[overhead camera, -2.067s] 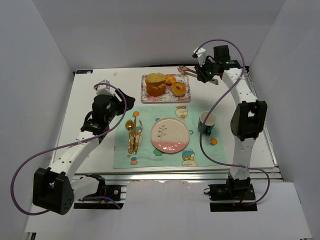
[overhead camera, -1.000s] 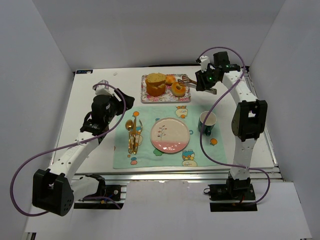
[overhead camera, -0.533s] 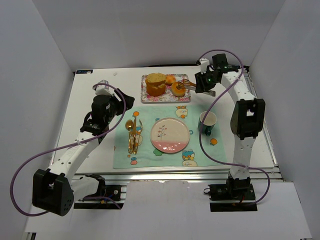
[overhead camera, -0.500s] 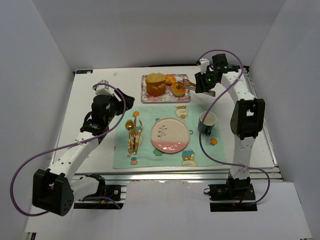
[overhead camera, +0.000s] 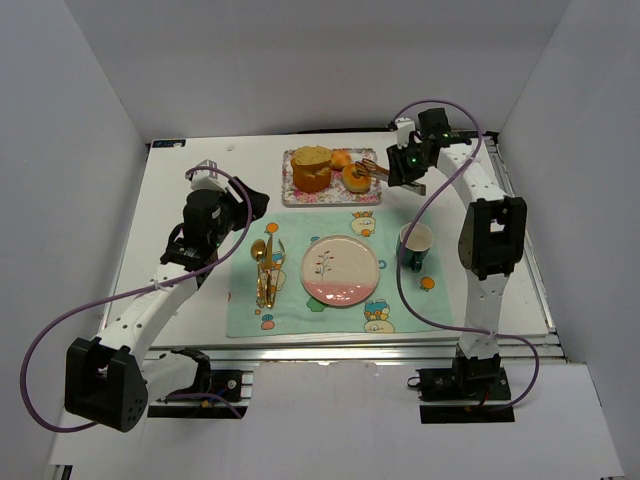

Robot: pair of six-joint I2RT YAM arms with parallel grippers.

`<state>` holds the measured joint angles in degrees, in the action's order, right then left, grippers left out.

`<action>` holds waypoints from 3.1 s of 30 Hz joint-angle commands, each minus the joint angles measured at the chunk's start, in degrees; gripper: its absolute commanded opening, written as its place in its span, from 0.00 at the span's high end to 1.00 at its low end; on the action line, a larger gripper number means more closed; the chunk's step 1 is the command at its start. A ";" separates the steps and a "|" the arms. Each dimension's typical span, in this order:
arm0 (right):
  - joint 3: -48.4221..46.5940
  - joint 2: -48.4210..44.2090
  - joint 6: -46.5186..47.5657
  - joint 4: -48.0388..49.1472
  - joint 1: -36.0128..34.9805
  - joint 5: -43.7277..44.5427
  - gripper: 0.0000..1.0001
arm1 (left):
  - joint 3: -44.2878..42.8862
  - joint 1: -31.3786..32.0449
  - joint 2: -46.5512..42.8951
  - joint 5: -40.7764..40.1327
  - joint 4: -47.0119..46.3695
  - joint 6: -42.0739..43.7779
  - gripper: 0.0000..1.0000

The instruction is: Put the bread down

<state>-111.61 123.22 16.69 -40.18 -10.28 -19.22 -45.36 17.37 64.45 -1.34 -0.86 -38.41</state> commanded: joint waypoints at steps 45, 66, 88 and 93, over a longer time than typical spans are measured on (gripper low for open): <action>44.46 -41.66 24.97 0.28 -12.21 -13.83 0.95 | 0.63 -0.14 -2.04 -0.15 -2.21 0.36 0.24; 43.32 -40.60 26.47 -1.12 -13.62 -14.26 0.57 | 1.95 -0.05 -4.42 -1.29 -2.12 -0.17 0.24; 38.58 -44.55 20.06 3.87 -11.78 -19.79 0.98 | 1.59 -0.14 -4.07 -0.85 -2.56 -0.08 0.26; 36.55 -44.64 7.53 11.34 -5.20 -20.24 1.00 | 1.24 -0.14 -3.36 0.11 -3.09 -0.08 0.52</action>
<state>-72.42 80.31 33.76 -36.49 -19.20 -37.28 -43.57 17.37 61.39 -2.09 -2.31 -38.76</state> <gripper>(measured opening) 0.125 0.513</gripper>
